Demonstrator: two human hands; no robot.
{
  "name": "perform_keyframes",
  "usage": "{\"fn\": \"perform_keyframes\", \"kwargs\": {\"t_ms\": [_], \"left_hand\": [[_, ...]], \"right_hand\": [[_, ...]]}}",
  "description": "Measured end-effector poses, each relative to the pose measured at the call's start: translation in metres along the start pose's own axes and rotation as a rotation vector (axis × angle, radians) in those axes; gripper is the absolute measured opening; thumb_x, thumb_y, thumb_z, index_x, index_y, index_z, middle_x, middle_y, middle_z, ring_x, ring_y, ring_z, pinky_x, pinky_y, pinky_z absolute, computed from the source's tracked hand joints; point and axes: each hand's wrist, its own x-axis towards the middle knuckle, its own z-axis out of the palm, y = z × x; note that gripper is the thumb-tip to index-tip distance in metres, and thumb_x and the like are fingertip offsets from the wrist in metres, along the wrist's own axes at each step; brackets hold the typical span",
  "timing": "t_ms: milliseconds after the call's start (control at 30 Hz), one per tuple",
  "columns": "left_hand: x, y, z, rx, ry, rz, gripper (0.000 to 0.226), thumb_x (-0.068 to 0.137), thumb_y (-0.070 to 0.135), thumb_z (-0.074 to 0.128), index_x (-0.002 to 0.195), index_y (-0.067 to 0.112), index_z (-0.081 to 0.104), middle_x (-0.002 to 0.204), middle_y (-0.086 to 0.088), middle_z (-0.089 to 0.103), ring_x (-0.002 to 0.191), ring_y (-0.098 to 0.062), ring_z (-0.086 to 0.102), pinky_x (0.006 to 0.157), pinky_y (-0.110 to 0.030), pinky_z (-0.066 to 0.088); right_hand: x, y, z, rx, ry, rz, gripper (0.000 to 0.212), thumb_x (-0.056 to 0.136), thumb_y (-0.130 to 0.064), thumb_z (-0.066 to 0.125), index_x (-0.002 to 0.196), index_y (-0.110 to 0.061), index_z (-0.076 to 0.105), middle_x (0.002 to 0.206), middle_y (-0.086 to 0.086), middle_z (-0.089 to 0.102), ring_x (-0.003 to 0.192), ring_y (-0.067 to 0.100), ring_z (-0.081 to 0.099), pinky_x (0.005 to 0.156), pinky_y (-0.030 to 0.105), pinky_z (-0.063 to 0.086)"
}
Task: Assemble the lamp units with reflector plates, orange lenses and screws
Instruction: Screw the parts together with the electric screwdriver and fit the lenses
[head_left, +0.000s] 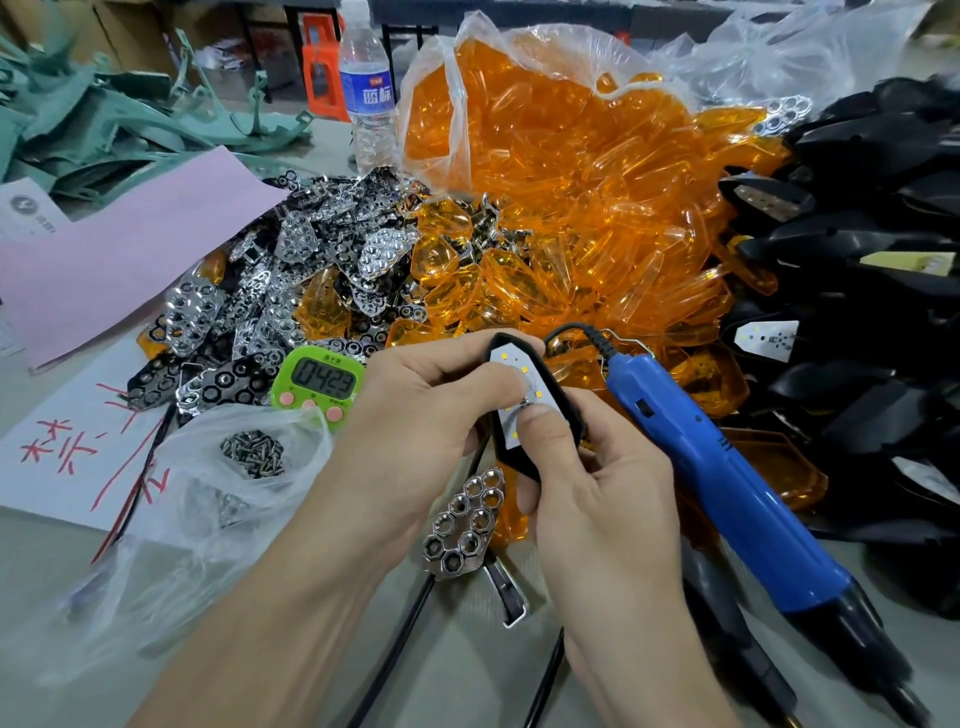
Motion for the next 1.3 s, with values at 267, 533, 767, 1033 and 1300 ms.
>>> {"fn": "perform_keyframes", "kwargs": {"t_ms": [267,533,767,1033,1300], "left_hand": [[0.001,0.002,-0.001,0.006,0.015,-0.024,0.035,0.090,-0.011,0.057,0.081,0.012,0.082,0.069,-0.003,0.069,0.045,-0.006,0.055,0.041,-0.012,0.040],[0.003,-0.009,0.003,0.058,0.053,-0.094,0.026,0.088,0.015,0.056,0.096,0.016,0.081,0.100,-0.013,0.078,0.090,-0.016,0.072,0.083,-0.037,0.056],[0.001,-0.014,0.012,0.059,0.137,-0.049,0.035,0.098,0.010,0.044,0.087,0.012,0.077,0.101,-0.009,0.079,0.101,-0.025,0.075,0.092,-0.045,0.061],[0.010,-0.002,-0.012,-0.088,0.238,-0.039,0.029,0.099,0.007,0.040,0.083,0.010,0.063,0.068,-0.011,0.071,0.069,-0.031,0.074,0.059,-0.038,0.060],[0.020,-0.008,-0.033,0.117,0.216,-0.001,0.022,0.097,0.008,0.040,0.085,0.008,0.059,0.063,-0.009,0.064,0.042,-0.023,0.052,0.040,-0.027,0.041]], "right_hand": [[0.001,0.001,0.001,0.003,-0.013,0.005,0.025,0.089,-0.053,0.056,0.095,-0.033,0.070,0.053,-0.007,0.054,0.049,0.010,0.043,0.047,0.029,0.035],[0.002,0.005,0.009,0.067,-0.092,0.085,0.034,0.083,-0.054,0.054,0.105,-0.033,0.068,0.064,-0.005,0.055,0.059,0.020,0.047,0.058,0.049,0.040],[0.003,0.007,0.026,0.074,-0.047,0.105,0.038,0.080,-0.058,0.049,0.106,-0.040,0.069,0.086,-0.002,0.074,0.084,0.028,0.071,0.074,0.056,0.058],[-0.007,-0.007,0.009,-0.321,-0.024,-0.104,0.051,0.094,-0.068,0.037,0.090,-0.027,0.068,0.068,-0.009,0.066,0.060,0.006,0.060,0.056,0.030,0.052],[-0.007,-0.007,0.006,-1.131,-0.583,-0.314,0.043,0.088,-0.051,0.062,0.129,-0.038,0.056,0.118,-0.017,0.048,0.106,0.011,0.037,0.094,0.031,0.036]]}}
